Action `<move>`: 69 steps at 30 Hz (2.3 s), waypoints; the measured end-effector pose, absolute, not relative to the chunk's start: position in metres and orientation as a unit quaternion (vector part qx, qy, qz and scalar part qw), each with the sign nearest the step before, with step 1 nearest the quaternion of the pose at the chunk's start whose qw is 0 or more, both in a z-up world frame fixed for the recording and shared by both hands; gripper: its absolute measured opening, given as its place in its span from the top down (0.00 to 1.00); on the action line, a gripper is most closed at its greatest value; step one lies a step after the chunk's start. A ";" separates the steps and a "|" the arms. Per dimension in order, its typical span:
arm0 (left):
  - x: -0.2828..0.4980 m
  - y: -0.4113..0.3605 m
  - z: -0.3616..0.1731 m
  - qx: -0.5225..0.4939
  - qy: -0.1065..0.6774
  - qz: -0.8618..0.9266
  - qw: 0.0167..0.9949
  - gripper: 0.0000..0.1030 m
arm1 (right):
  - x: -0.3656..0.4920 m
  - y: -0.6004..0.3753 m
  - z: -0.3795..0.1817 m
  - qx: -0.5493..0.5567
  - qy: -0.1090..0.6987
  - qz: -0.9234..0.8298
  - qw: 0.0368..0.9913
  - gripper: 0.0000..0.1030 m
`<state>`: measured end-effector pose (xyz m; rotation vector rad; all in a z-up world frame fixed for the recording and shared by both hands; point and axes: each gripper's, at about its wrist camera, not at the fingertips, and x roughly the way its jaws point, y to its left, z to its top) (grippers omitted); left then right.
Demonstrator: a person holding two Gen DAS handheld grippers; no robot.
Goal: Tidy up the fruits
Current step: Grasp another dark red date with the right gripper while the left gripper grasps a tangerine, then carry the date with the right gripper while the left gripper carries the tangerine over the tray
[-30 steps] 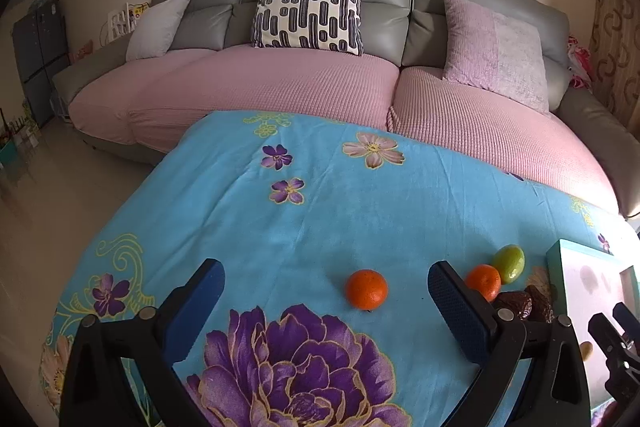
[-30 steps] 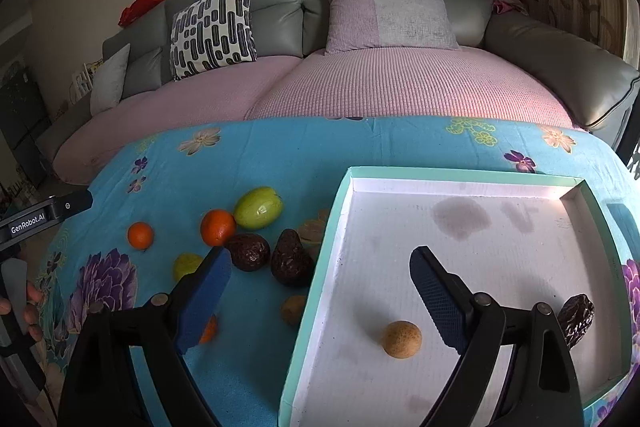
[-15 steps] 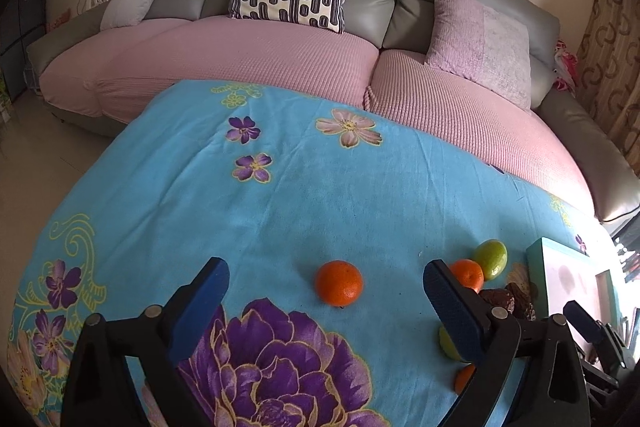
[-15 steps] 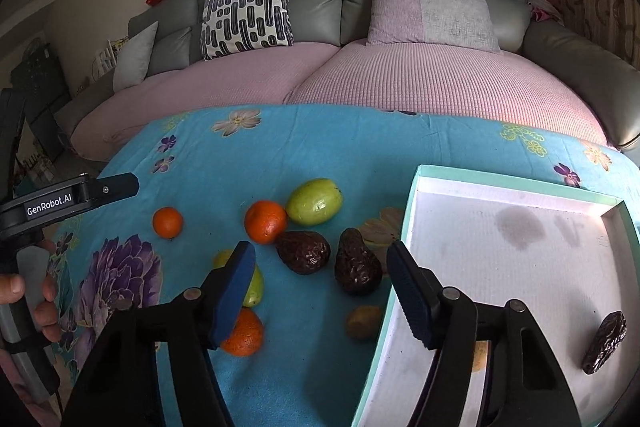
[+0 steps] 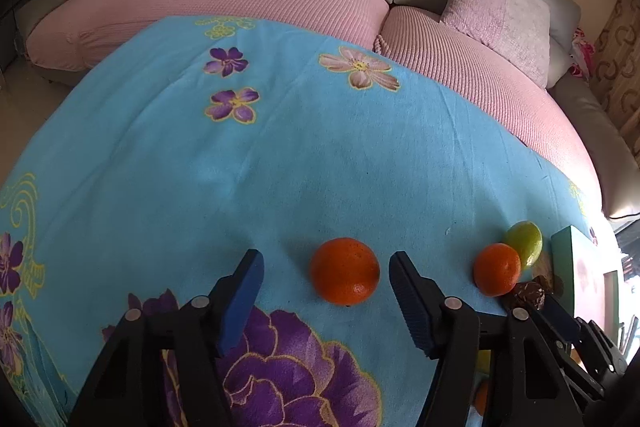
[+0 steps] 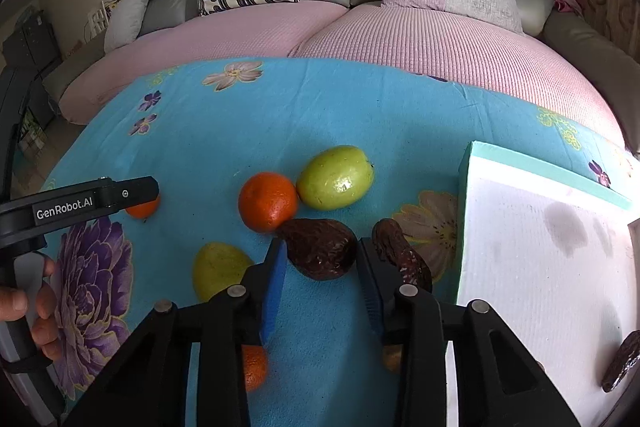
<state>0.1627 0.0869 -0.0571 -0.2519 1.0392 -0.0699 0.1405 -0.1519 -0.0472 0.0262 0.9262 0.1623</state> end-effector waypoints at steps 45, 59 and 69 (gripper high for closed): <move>0.110 -0.031 0.028 -0.042 0.415 -0.200 0.887 0.64 | 0.076 -0.277 0.011 0.103 0.374 -0.023 0.921 0.75; 0.070 -0.129 0.021 0.031 0.427 -0.306 0.850 0.64 | 0.044 -0.354 0.015 0.131 0.369 -0.110 0.914 0.75; 0.059 -0.155 -0.001 0.069 0.455 -0.323 0.827 0.64 | 0.040 -0.368 0.008 0.140 0.381 -0.119 0.906 0.75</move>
